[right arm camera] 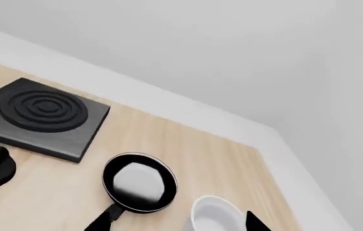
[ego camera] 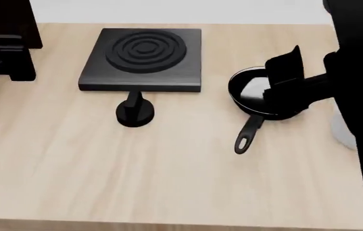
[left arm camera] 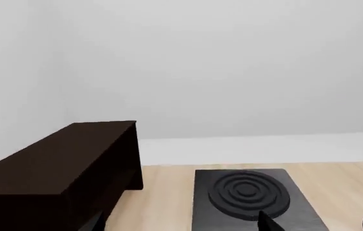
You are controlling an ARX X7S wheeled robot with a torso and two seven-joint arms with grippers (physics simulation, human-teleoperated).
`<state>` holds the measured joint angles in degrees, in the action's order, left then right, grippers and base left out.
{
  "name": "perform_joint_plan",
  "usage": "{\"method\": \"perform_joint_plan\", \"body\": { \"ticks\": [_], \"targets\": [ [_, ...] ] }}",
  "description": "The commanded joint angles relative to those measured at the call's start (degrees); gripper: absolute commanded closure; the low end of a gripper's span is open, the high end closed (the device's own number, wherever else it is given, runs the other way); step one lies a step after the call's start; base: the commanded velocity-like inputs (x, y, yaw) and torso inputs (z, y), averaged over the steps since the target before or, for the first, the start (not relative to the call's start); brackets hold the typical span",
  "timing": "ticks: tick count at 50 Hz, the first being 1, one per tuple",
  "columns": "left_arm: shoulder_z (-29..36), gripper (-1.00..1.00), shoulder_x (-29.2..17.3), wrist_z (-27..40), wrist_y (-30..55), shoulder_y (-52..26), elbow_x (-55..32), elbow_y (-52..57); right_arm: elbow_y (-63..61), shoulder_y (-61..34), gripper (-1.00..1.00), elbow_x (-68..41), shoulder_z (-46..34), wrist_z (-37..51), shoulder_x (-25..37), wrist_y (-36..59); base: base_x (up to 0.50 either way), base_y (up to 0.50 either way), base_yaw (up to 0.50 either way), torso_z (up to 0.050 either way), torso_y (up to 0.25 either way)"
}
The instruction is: Put the frying pan under the cabinet shelf.
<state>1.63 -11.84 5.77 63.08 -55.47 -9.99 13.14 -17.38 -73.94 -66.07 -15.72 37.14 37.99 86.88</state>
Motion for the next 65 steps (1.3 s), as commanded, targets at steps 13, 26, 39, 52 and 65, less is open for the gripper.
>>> {"method": "perform_joint_plan", "body": {
  "ticks": [13, 26, 39, 52, 65],
  "targets": [
    [-0.4, -1.0, -0.4, -0.7, 6.3, -8.4, -2.0, -0.9, 11.6, -17.3, -1.0, -1.4, -14.2, -3.7, 2.2, -4.6, 0.0, 0.5, 0.0, 0.0, 0.0],
    [-0.3, -1.0, 0.0, -0.7, 6.5, -8.6, -2.8, -0.5, 12.9, -17.2, -1.0, -0.4, -15.8, -4.9, 2.4, -6.1, 0.0, 0.5, 0.0, 0.0, 0.0],
    [-0.6, -1.0, -0.2, -0.7, 6.4, -9.6, -3.3, -0.9, 12.9, -17.2, -1.0, -0.5, -16.5, -5.0, 2.5, -6.8, 0.0, 0.5, 0.0, 0.0, 0.0],
    [-1.0, -1.0, -0.1, -0.1, 8.3, -9.3, -4.0, 1.3, 12.4, -16.9, -1.0, -2.1, -15.8, -3.4, 3.0, -6.3, 0.0, 0.5, 0.0, 0.0, 0.0],
    [-0.9, -1.0, 0.1, 0.2, 8.6, -9.6, -4.5, 1.4, 13.2, -17.4, -1.0, -1.0, -18.0, -3.1, 3.0, -6.1, 0.12, 0.15, 0.0, 0.0, 0.0]
  ]
}}
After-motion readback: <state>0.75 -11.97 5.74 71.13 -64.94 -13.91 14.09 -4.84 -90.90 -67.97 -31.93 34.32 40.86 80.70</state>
